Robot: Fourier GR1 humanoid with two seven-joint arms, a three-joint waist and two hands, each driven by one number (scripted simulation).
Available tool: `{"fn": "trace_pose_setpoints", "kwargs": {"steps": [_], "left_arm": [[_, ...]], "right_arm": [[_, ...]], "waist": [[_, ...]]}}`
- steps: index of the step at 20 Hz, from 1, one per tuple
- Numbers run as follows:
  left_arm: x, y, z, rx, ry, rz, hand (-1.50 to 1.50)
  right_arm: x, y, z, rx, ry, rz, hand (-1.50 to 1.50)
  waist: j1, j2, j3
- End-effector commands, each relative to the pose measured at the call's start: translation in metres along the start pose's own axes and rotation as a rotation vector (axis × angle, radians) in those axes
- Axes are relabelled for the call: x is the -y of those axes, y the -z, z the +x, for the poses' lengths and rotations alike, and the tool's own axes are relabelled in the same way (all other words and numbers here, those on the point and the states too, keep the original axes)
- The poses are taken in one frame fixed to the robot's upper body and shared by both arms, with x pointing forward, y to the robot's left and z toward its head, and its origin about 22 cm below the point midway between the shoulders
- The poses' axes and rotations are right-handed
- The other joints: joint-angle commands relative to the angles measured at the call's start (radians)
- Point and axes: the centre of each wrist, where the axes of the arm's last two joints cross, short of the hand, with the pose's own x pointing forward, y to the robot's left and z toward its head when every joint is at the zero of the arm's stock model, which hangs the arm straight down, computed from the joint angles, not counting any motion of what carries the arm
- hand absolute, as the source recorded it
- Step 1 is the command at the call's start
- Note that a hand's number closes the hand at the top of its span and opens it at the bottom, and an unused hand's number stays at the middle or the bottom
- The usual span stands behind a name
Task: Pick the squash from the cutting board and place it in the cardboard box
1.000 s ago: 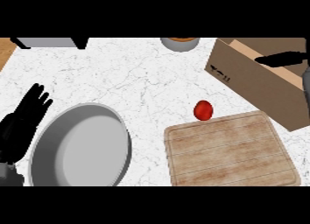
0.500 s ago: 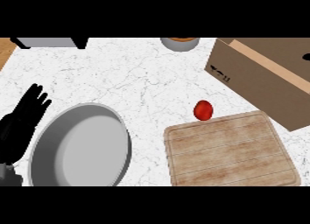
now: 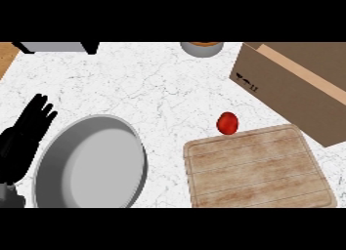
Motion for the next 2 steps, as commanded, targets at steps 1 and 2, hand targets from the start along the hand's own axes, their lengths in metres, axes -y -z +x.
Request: {"fn": "trace_pose_setpoints", "kwargs": {"steps": [1, 2], "left_arm": [[0.006, 0.007, 0.022, -0.010, 0.002, 0.007, 0.00], [-0.007, 0.005, 0.012, -0.020, -0.022, -0.011, 0.00]], "right_arm": [[0.015, -0.003, -0.006, 0.001, -0.022, 0.013, -1.50], [0.030, 0.001, 0.005, 0.022, -0.002, 0.008, -1.50]], "waist": [[0.007, 0.002, 0.001], [0.009, 0.003, 0.001]]}}
